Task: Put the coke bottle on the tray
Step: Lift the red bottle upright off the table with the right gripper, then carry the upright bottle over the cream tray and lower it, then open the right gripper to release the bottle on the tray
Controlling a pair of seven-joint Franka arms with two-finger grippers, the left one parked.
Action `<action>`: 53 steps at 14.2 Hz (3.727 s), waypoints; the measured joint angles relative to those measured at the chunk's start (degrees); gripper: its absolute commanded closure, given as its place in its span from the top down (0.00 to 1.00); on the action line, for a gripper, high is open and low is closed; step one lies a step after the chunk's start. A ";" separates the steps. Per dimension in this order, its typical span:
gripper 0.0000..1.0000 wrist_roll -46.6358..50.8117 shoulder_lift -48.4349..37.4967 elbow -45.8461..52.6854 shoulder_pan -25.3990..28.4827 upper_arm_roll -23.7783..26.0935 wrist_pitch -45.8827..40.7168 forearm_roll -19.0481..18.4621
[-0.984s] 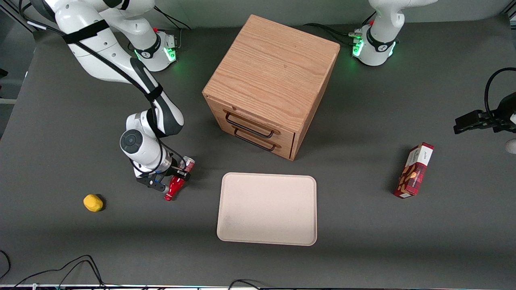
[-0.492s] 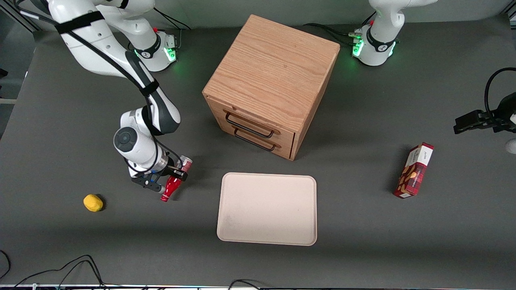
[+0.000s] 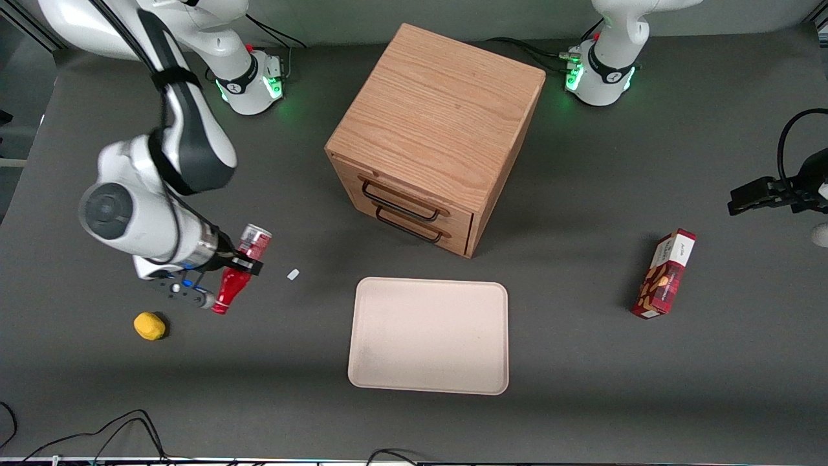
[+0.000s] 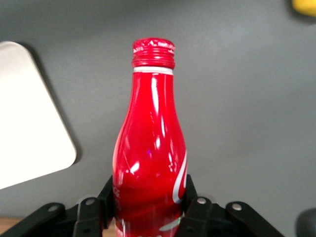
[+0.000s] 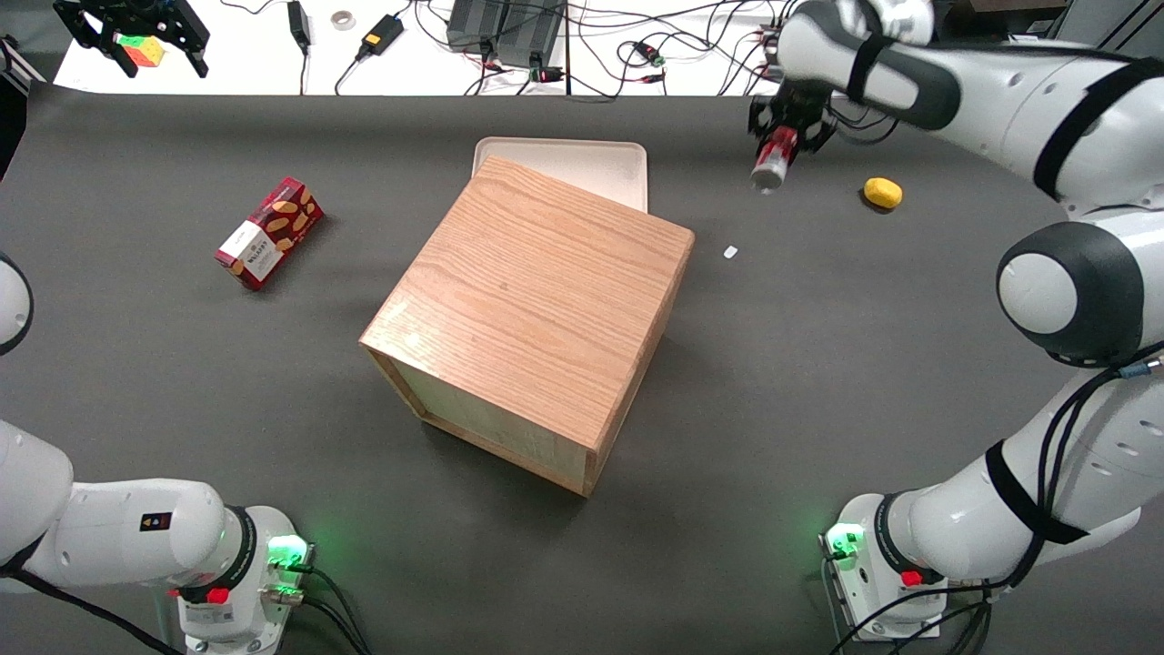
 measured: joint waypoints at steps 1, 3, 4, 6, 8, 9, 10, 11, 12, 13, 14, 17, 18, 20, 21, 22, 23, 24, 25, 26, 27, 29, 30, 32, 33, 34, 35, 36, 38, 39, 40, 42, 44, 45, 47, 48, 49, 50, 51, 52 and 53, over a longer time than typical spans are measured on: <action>0.00 -0.49 0.17 4.09 -0.26 -0.01 -4.22 -0.05; 0.00 -2.04 1.04 10.62 -0.57 -0.02 -9.92 -0.06; 0.00 -2.40 2.06 13.81 -0.68 -0.02 -11.88 -0.05; 0.00 -2.65 6.06 20.98 -0.72 0.03 -14.08 0.41; 0.00 -2.64 11.97 28.51 -0.20 0.40 -14.51 1.75; 0.00 -2.57 15.00 31.56 0.50 0.68 -13.99 2.03; 0.00 -2.52 17.89 33.82 1.57 0.85 -11.80 2.25; 0.00 -2.48 20.49 35.22 2.89 0.96 -8.66 2.55; 0.00 -2.47 22.91 35.97 4.30 1.07 -5.43 2.87; 0.00 -2.47 25.26 36.41 5.74 1.15 -2.41 3.06; 0.00 -2.47 27.59 36.55 7.14 1.21 0.44 3.39; 0.00 -3.91 33.92 37.18 10.29 1.27 7.45 4.19; 0.00 -5.06 35.53 37.41 10.99 1.27 9.31 4.19; 0.00 -7.51 37.97 37.94 11.61 1.26 12.04 4.22; 0.00 -8.64 38.78 38.00 11.78 1.26 12.53 4.23; 0.00 -9.73 39.63 38.02 11.90 1.26 12.69 4.25; 0.00 -10.38 40.37 38.04 11.94 1.26 12.78 4.25; 0.00 -10.73 41.11 38.04 11.95 1.26 12.93 4.25; 0.00 -10.95 41.74 38.03 11.95 1.26 13.05 4.25; 0.00 -11.10 42.32 37.94 11.95 1.26 13.06 4.25; 0.00 -11.14 42.79 37.82 11.95 1.26 13.28 4.25; 0.00 -11.15 43.60 37.65 11.95 1.26 14.72 4.25; 0.14 -11.15 43.85 37.58 11.95 1.26 15.42 4.25; 0.43 -11.15 44.42 37.22 11.97 1.26 17.81 4.25; 0.57 -11.15 44.75 37.05 12.00 1.26 18.59 4.25; 0.65 -11.15 45.06 36.91 12.04 1.23 19.17 4.25; 0.73 -11.15 45.24 36.84 12.17 1.19 19.37 4.25; 0.88 -11.15 45.37 36.79 12.36 1.15 19.60 4.25; 1.00 -11.15 45.38 36.57 12.66 1.09 20.31 4.18; 1.00 -11.15 45.39 36.42 12.74 1.03 20.42 4.16; 1.00 -11.15 45.39 36.27 12.77 0.99 20.62 4.15; 1.00 -11.15 45.39 36.22 12.77 0.94 20.96 4.15; 1.00 -11.15 45.39 36.21 12.77 0.87 20.99 4.15; 1.00 -11.15 45.39 36.21 12.77 0.84 21.00 4.15; 1.00 -11.15 45.39 36.24 12.77 0.82 21.14 4.14; 1.00 -11.15 45.36 36.29 12.77 0.82 21.17 4.14; 1.00 -11.15 45.29 36.33 12.77 0.82 21.19 4.14; 1.00 -11.15 45.12 36.38 12.78 0.82 21.20 4.15; 1.00 -11.15 44.78 36.39 12.78 0.82 21.20 4.15; 1.00 -11.08 44.35 36.42 12.78 0.82 21.12 4.15; 1.00 -11.02 43.78 36.43 12.78 0.81 20.67 4.15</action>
